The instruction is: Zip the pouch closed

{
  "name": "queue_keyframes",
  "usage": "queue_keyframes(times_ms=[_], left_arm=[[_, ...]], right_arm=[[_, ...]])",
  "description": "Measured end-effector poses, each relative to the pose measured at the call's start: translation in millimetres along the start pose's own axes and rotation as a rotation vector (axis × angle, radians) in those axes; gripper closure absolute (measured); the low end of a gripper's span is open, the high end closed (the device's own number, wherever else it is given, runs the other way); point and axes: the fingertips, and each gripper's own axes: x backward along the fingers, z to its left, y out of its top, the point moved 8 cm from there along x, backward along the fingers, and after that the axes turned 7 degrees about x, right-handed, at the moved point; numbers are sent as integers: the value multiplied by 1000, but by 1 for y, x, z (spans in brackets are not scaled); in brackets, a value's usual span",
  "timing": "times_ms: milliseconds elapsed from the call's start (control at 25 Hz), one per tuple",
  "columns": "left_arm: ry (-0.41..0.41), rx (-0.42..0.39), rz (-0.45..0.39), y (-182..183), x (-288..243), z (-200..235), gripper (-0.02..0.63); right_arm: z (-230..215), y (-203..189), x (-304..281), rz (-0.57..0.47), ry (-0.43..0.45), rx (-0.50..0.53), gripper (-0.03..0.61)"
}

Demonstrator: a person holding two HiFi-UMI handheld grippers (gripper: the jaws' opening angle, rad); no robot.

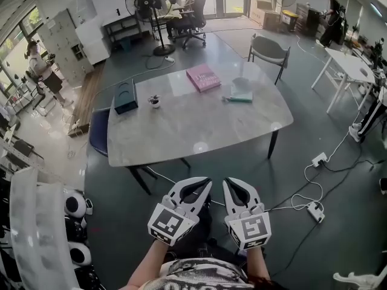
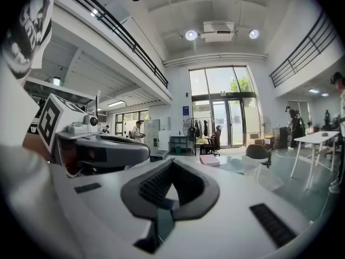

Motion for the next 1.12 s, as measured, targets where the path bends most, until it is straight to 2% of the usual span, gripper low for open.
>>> queue_keyframes(times_ms=[240, 480, 640, 880, 1120], left_arm=[[-45, 12, -2, 4, -62, 38, 601], [-96, -18, 6, 22, -122, 91, 601], [-115, 13, -8, 33, -153, 133, 601], [-124, 32, -20, 39, -186, 194, 601], [-111, 18, 0, 39, -195, 229, 601]], right_arm=[[-44, -8, -38, 32, -30, -5, 578], [-91, 1, -96, 58, -73, -14, 578], [-118, 8, -140, 78, -99, -19, 577], [-145, 12, -197, 99, -129, -33, 577], [-155, 14, -228, 118, -135, -33, 577]])
